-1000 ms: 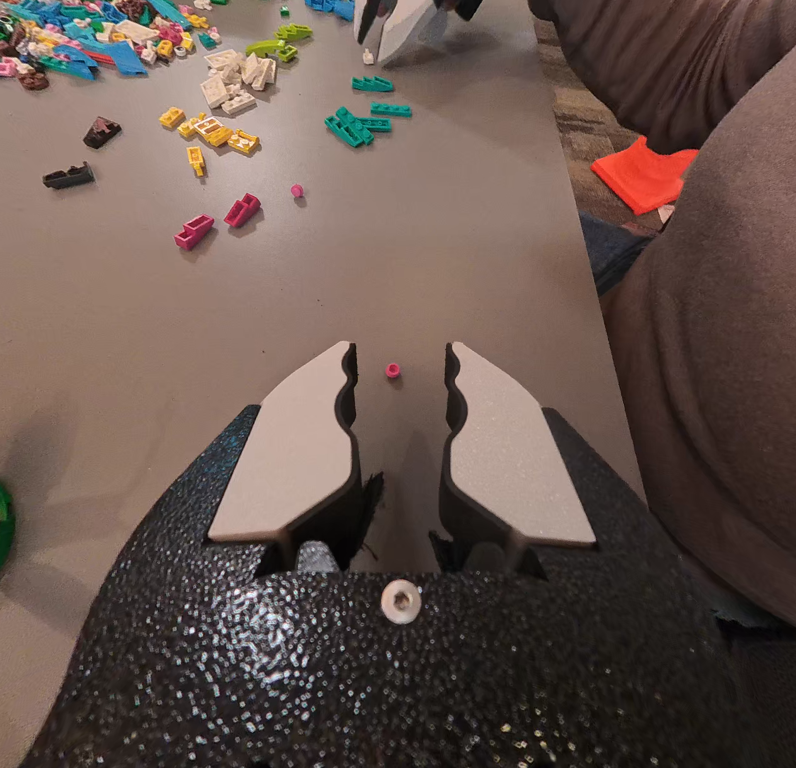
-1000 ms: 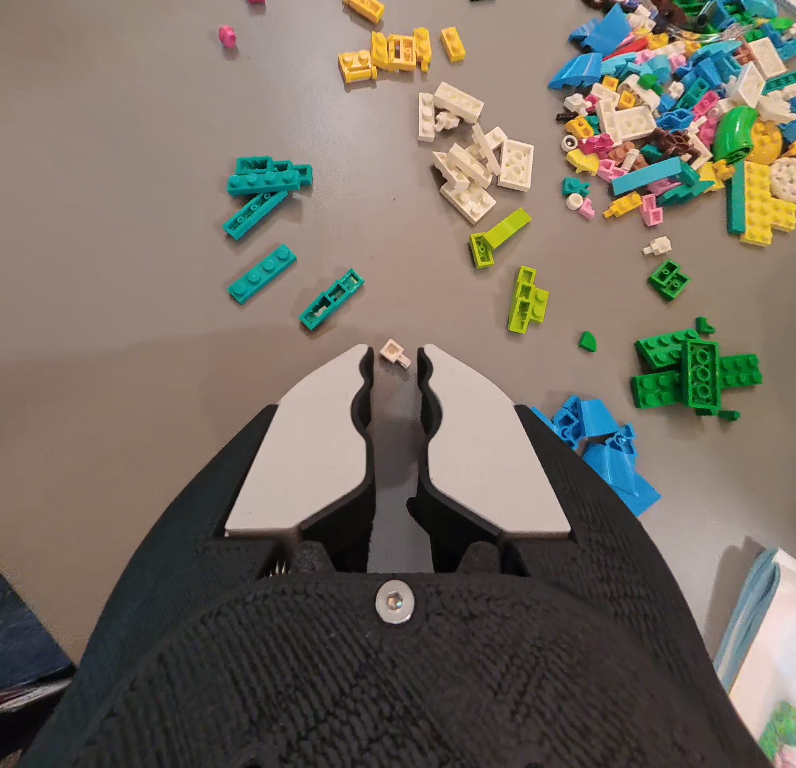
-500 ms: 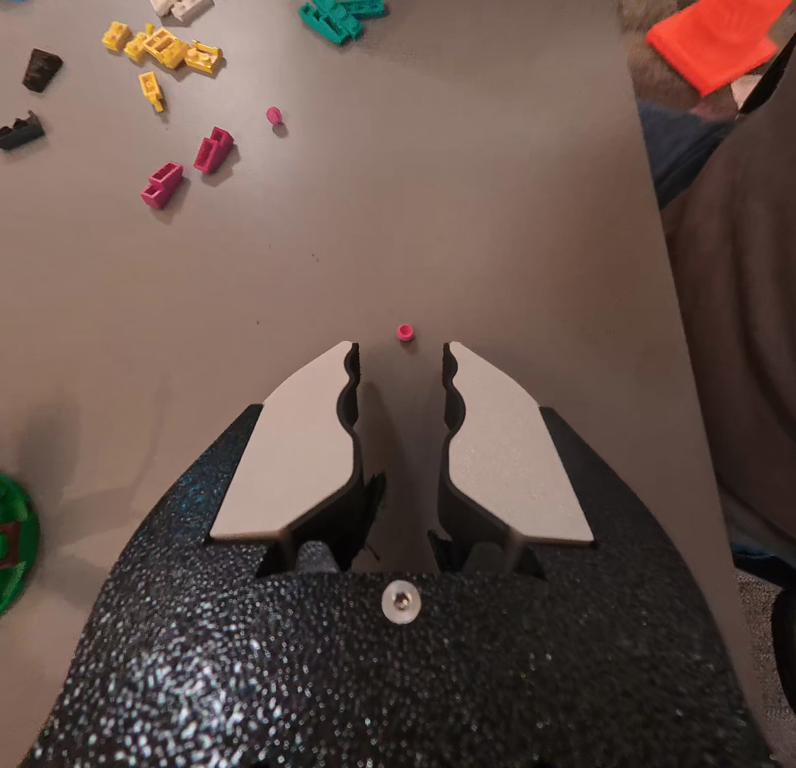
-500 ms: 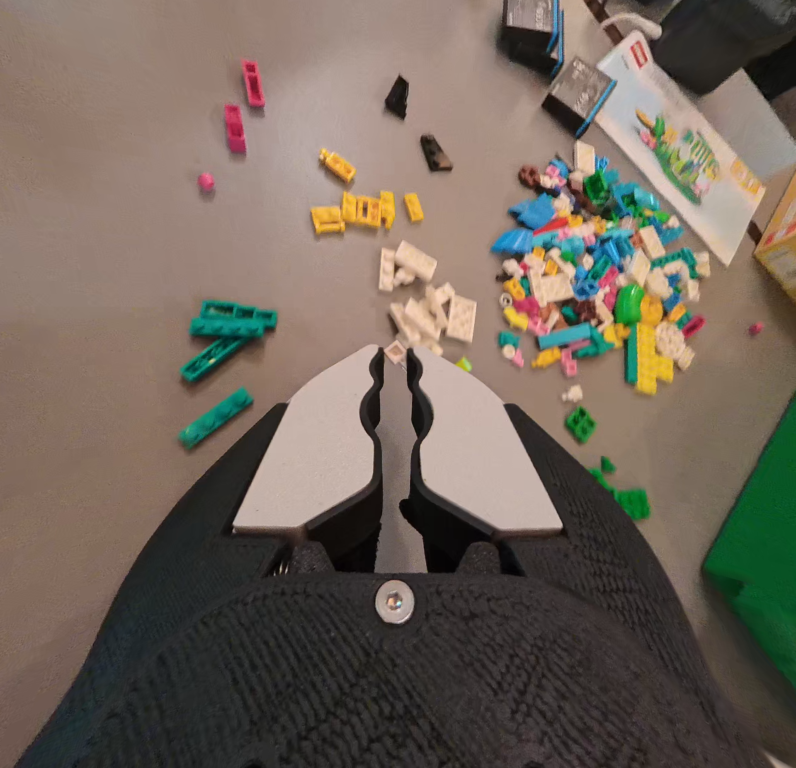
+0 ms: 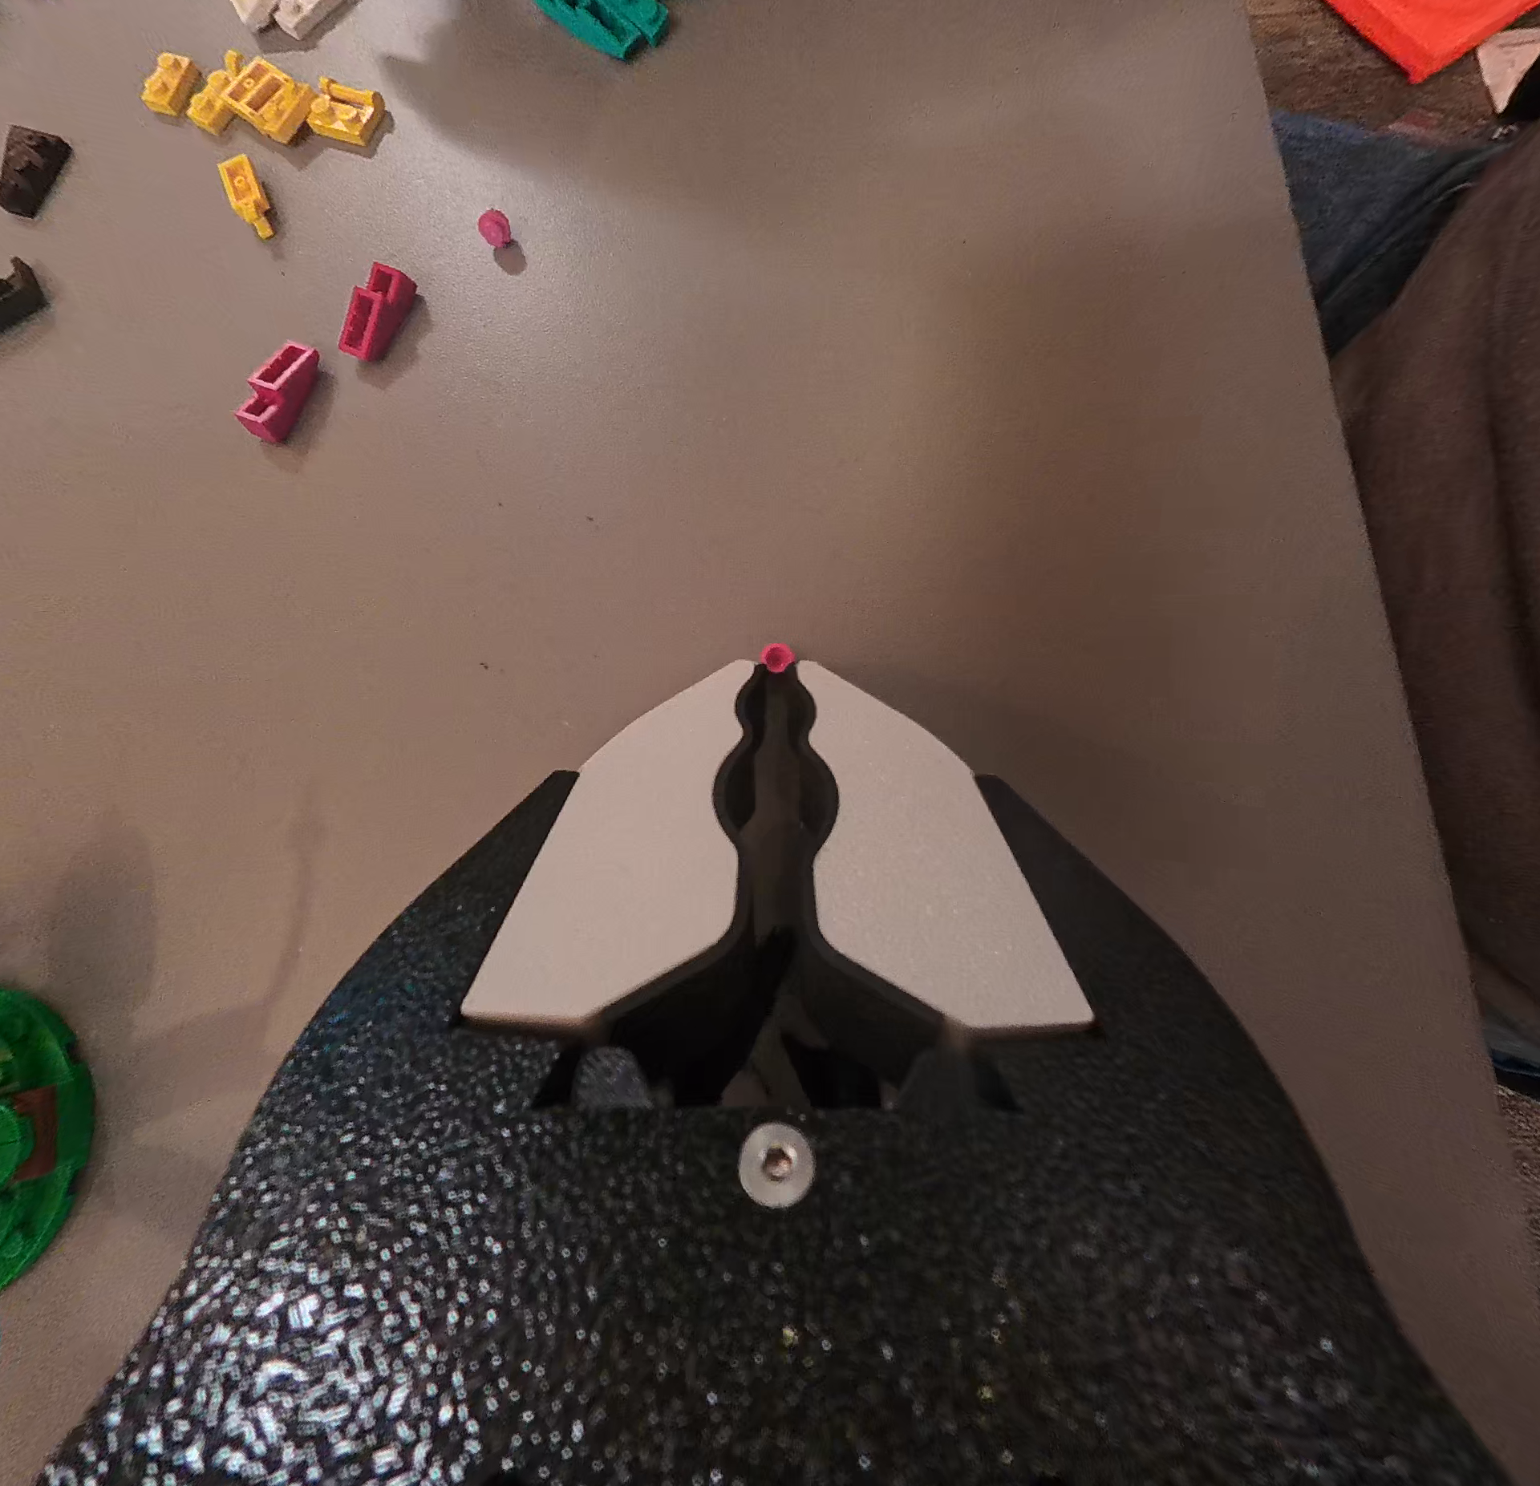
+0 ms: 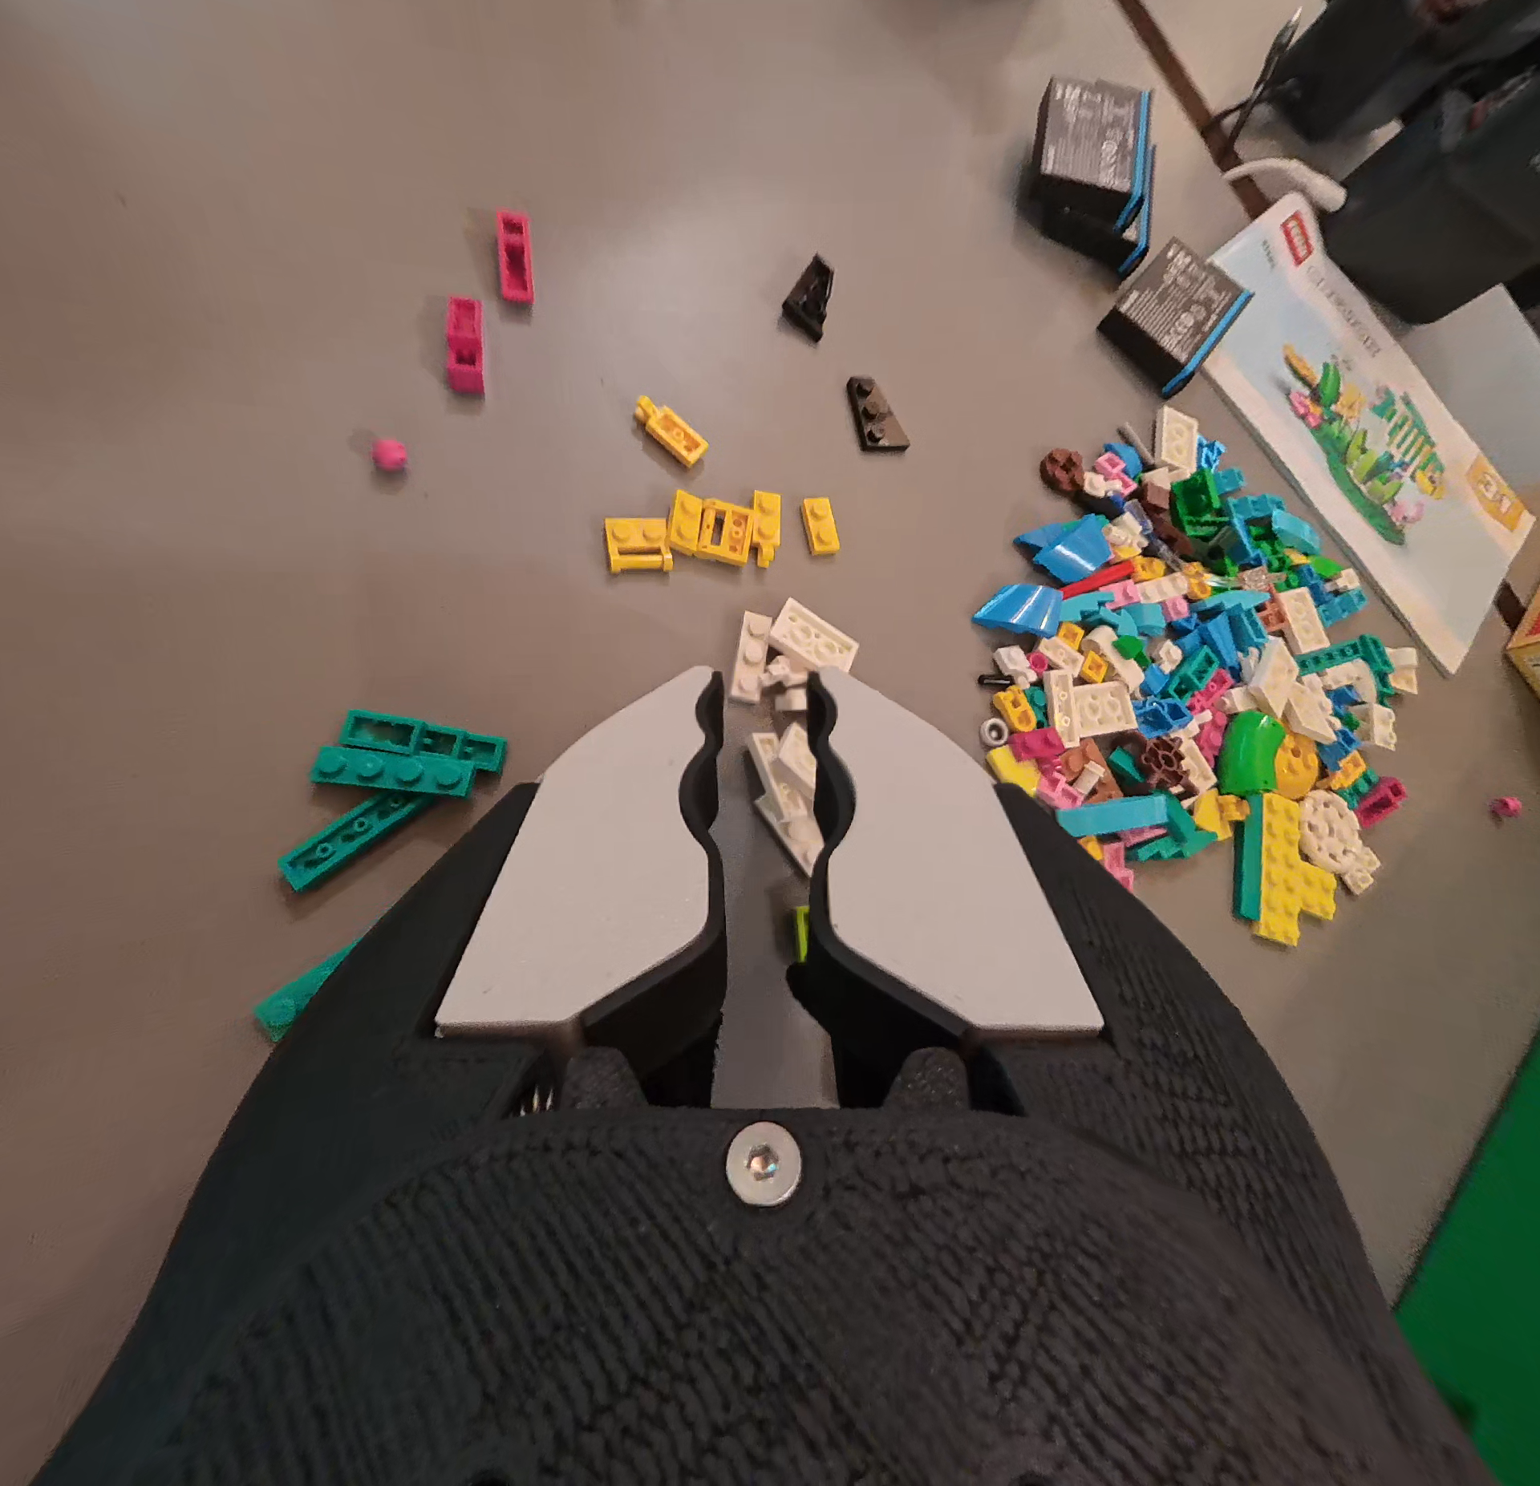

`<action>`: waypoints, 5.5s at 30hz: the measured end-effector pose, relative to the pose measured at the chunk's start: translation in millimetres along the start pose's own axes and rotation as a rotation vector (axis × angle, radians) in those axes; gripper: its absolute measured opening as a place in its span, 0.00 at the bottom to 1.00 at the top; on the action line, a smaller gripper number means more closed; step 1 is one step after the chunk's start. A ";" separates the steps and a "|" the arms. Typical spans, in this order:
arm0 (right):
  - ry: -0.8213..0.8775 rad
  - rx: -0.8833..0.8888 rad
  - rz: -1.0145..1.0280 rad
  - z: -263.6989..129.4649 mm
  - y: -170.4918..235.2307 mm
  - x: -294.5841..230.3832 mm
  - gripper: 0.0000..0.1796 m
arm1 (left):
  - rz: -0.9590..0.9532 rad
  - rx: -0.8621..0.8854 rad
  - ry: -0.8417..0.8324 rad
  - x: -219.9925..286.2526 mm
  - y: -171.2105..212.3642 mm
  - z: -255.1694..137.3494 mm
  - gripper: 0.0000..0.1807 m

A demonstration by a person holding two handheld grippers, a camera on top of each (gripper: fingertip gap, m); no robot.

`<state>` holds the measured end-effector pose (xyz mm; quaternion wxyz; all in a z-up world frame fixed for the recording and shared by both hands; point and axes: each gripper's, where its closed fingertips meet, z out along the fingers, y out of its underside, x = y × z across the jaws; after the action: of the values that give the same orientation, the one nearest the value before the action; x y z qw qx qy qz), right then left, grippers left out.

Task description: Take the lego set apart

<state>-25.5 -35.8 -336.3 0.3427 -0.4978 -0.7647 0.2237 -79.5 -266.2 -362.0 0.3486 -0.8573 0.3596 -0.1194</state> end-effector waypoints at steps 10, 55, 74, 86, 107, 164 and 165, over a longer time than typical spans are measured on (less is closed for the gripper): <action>0.015 0.235 0.078 -15.0 -17.3 3.8 0.11 | 0.085 0.054 -0.040 -29.5 -45.8 44.3 0.00; 0.000 0.272 0.096 -19.6 -14.6 1.3 0.07 | -0.025 0.061 -0.156 -77.2 -71.2 62.2 0.03; 0.037 0.329 0.144 -32.2 -17.0 12.9 0.07 | 0.026 0.148 -0.128 -65.3 -86.9 70.8 0.15; 0.023 0.296 0.145 -25.3 -12.9 9.5 0.07 | 0.100 0.180 -0.192 -67.1 -86.9 66.7 0.16; 0.465 0.372 0.150 -57.7 -7.6 73.4 0.07 | 0.228 0.677 -0.704 -94.6 -123.7 -13.6 0.10; -0.242 0.295 -0.072 163.7 -216.5 -90.4 0.20 | -0.471 0.310 -0.708 -157.2 62.7 -106.4 0.19; -0.232 0.293 -0.084 165.8 -217.7 -89.9 0.20 | -0.475 0.301 -0.703 -157.4 63.6 -105.0 0.18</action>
<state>-257.4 -206.2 -324.9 0.3299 -0.3813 -0.7783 0.3741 -273.4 -241.6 -321.7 0.5332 -0.8443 -0.0088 0.0516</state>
